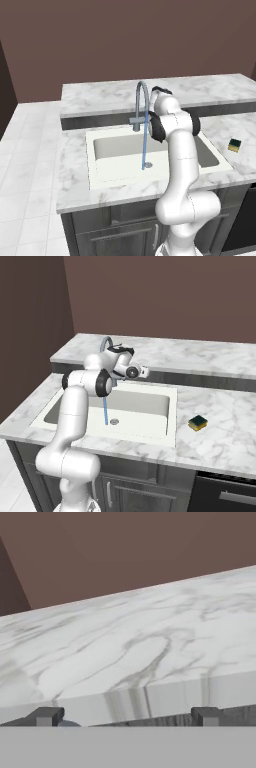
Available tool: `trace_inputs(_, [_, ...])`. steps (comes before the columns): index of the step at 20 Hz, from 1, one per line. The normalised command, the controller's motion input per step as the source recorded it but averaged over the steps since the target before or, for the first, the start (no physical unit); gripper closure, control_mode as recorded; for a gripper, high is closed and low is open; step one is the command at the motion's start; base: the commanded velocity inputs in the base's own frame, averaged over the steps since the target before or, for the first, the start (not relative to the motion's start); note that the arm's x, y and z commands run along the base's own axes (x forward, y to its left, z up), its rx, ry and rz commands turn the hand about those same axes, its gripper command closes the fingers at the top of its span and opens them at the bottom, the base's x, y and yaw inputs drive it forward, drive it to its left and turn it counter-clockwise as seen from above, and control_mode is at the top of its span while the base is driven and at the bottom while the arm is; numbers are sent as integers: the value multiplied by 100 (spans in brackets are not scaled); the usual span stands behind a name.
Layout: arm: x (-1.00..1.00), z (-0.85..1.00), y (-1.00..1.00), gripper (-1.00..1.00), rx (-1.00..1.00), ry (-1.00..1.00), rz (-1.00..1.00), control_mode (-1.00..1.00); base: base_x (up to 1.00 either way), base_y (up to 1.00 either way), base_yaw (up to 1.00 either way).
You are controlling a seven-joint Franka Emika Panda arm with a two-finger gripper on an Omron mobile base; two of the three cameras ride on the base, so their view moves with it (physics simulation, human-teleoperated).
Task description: Soak the sponge with water for a few seconds and then drop it inside the sink.
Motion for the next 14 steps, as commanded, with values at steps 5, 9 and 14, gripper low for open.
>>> trace_inputs(5, [0, 19, -28, -100, 1, 0, -4, -100, 0, 0, 0])
trace_inputs(9, [0, 25, -23, -100, 0, 0, -6, -100, 0, 0, 0])
trace_inputs(14, [0, 44, -17, -100, 0, 0, -6, -100, 0, 0, 0])
